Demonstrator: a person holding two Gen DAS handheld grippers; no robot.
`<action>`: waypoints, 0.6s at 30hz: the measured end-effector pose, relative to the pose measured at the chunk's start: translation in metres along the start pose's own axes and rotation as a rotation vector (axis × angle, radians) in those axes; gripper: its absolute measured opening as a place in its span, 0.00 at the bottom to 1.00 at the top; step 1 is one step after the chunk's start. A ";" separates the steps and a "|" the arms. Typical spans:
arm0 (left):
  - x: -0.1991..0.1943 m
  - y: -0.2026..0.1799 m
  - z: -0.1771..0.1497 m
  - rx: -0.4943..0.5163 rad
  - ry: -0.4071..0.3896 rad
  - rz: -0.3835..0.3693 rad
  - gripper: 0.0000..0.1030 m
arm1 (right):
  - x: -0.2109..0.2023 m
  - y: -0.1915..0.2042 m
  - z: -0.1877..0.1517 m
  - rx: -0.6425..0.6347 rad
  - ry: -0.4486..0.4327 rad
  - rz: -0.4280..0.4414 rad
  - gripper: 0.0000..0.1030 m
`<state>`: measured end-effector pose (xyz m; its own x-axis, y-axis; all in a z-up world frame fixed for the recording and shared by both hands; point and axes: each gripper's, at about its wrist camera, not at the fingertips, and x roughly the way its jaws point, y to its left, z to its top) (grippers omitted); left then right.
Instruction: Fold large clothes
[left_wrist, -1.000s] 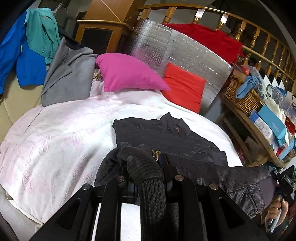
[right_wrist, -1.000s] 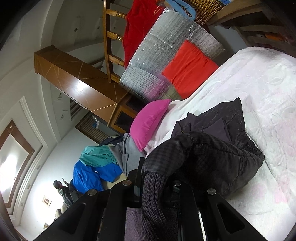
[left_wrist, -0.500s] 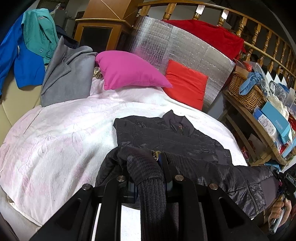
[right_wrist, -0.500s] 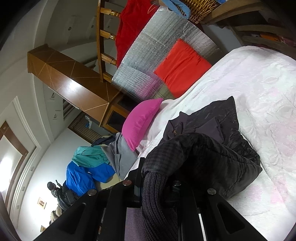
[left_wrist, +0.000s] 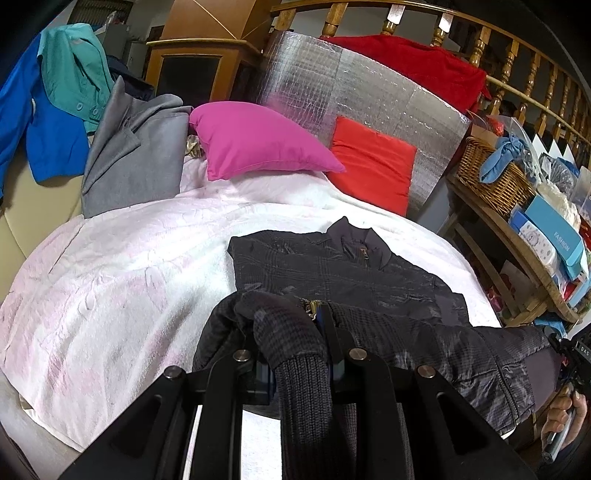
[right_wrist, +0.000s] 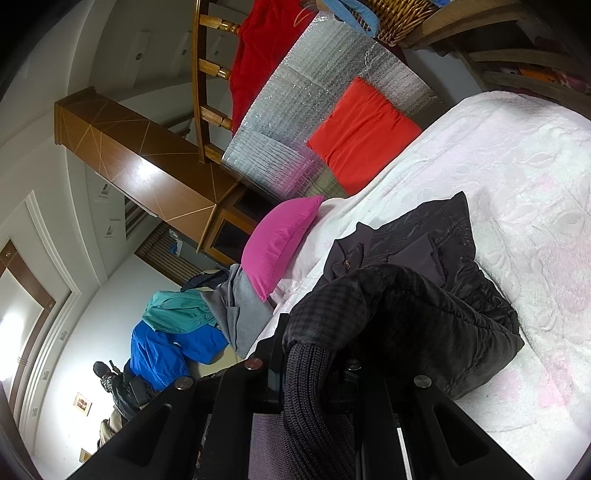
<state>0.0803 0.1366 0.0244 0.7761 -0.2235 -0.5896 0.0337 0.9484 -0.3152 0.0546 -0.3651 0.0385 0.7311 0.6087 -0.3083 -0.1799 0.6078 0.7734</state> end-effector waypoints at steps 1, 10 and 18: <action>0.001 0.000 0.000 0.001 0.001 0.001 0.20 | 0.000 0.000 0.000 0.000 0.000 0.000 0.12; 0.001 -0.003 -0.001 0.006 0.002 0.009 0.20 | -0.001 -0.002 -0.001 0.003 0.000 -0.004 0.12; -0.001 -0.003 0.001 0.014 0.000 0.005 0.20 | -0.002 -0.002 -0.001 0.000 -0.003 -0.003 0.12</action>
<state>0.0801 0.1337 0.0266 0.7766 -0.2183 -0.5910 0.0381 0.9526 -0.3018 0.0531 -0.3669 0.0366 0.7335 0.6055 -0.3087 -0.1778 0.6093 0.7728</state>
